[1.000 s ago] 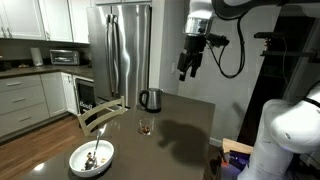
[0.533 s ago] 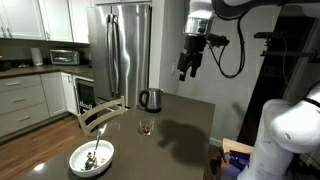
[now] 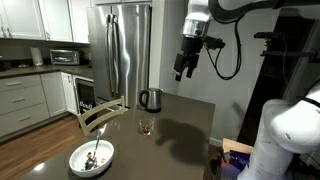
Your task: Pour the contents in the cup into the bowl
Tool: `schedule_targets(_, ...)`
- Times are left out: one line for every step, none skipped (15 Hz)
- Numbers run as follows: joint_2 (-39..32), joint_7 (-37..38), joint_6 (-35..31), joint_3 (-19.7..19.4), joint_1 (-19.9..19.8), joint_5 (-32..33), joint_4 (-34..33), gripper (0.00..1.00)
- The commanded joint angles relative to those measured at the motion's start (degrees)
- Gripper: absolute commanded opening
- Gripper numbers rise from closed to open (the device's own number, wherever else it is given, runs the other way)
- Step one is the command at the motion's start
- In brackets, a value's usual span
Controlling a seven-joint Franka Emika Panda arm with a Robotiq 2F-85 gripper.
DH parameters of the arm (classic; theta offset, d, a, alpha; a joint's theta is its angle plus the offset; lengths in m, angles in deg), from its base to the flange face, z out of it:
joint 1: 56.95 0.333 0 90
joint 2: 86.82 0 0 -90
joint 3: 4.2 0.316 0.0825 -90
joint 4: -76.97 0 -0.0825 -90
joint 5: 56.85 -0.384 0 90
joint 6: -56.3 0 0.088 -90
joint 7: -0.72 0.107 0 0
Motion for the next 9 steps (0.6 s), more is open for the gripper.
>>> schedule_targets(-2.4, -3.5, -7.1, -0.9, 0.8, -1.2, 1.8, 1.00)
schedule_targets(-3.2, -4.1, -9.3, -1.0, 1.2, -1.6, 2.4, 1.00)
schedule_targets(-3.9, -4.6, -11.1, -1.1, 1.4, -1.9, 2.9, 1.00)
schedule_targets(-5.0, -5.2, -13.1, -1.2, 1.9, -2.5, 3.6, 1.00)
schedule_targets(-5.7, -5.6, -14.7, -1.3, 2.3, -2.9, 4.0, 1.00)
schedule_targets(-6.6, -6.3, -16.6, -1.4, 2.8, -3.6, 4.8, 1.00)
schedule_targets(-7.4, -6.9, -18.3, -1.4, 3.2, -4.1, 5.3, 1.00)
schedule_targets(-8.4, -7.5, -19.9, -1.4, 3.5, -4.4, 6.0, 1.00)
schedule_targets(-9.2, -8.0, -21.3, -1.3, 3.8, -4.6, 6.5, 1.00)
